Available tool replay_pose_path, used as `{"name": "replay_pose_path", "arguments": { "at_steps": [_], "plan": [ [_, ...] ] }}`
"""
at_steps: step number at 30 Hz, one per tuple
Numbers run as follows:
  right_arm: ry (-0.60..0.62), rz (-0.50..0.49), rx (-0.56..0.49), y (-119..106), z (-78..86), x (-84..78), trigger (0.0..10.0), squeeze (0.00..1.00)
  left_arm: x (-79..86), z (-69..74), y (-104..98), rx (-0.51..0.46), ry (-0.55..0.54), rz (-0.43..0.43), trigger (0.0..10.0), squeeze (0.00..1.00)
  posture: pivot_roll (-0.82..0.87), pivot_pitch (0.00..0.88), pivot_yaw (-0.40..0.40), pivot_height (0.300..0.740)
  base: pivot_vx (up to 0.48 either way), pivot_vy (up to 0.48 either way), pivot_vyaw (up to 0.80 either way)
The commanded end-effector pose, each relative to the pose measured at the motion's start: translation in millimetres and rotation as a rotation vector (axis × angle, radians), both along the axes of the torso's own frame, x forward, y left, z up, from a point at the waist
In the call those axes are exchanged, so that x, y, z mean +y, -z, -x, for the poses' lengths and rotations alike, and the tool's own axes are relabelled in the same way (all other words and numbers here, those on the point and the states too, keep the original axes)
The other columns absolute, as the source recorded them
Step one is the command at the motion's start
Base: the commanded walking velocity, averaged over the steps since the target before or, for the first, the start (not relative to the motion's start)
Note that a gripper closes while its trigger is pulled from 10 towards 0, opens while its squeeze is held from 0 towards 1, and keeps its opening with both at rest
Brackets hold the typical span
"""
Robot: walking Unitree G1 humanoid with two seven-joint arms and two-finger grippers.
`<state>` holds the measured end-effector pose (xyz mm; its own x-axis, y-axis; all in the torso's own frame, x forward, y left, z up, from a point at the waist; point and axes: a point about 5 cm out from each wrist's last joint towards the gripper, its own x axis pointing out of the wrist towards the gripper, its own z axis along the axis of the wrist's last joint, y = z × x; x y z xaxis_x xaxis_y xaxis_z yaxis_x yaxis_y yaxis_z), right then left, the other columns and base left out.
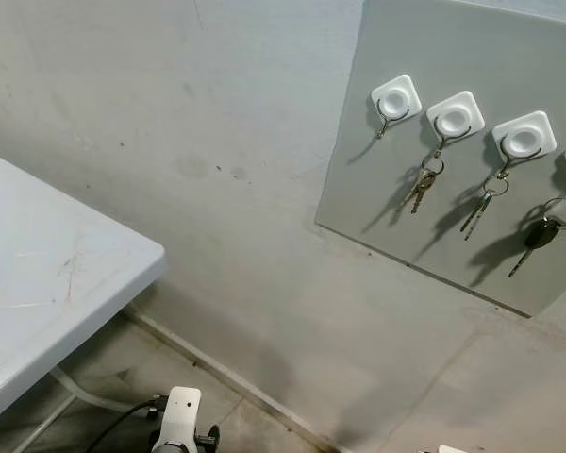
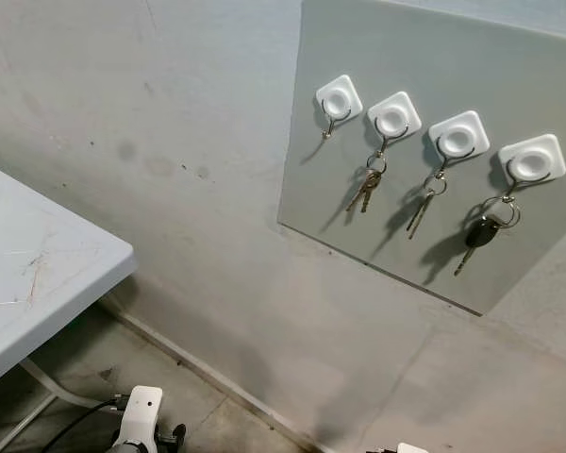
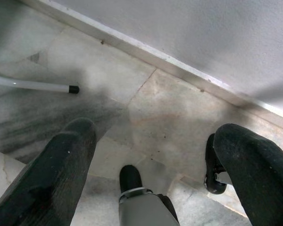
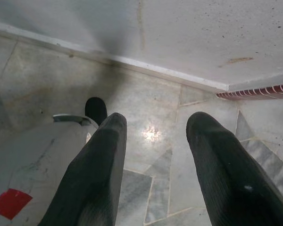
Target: Hang keys on a hook
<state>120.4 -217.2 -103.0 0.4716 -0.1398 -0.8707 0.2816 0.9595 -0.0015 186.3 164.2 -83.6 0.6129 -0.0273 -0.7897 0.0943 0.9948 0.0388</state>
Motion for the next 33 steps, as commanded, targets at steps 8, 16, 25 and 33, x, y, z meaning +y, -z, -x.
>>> {"name": "replay_pose_path", "arguments": {
  "at_steps": [8,16,25,33],
  "plan": [
    [-0.054,0.014,0.008,0.3,0.2,1.6,10.0,0.00,0.4,-0.8,-0.4,-0.002,0.018,-0.013,10.0,0.00,0.00,0.000,-0.067,0.740,0.000,0.000,-0.01],
    [-0.078,0.021,0.018,1.4,3.4,2.6,10.0,0.00,1.0,-0.6,-0.4,0.000,0.024,-0.017,10.0,0.00,0.00,0.000,-0.070,0.740,0.000,0.000,0.80],
    [-0.087,0.018,0.022,1.9,4.7,3.7,10.0,0.00,3.4,1.3,0.5,0.008,0.020,-0.022,10.0,0.00,0.00,0.000,-0.070,0.740,0.000,0.000,0.80],
    [-0.086,0.017,0.019,1.6,3.1,4.6,10.0,0.00,3.9,0.8,0.2,0.006,0.017,-0.020,10.0,0.00,0.01,0.000,-0.073,0.740,0.000,0.000,0.80]
  ]
}}
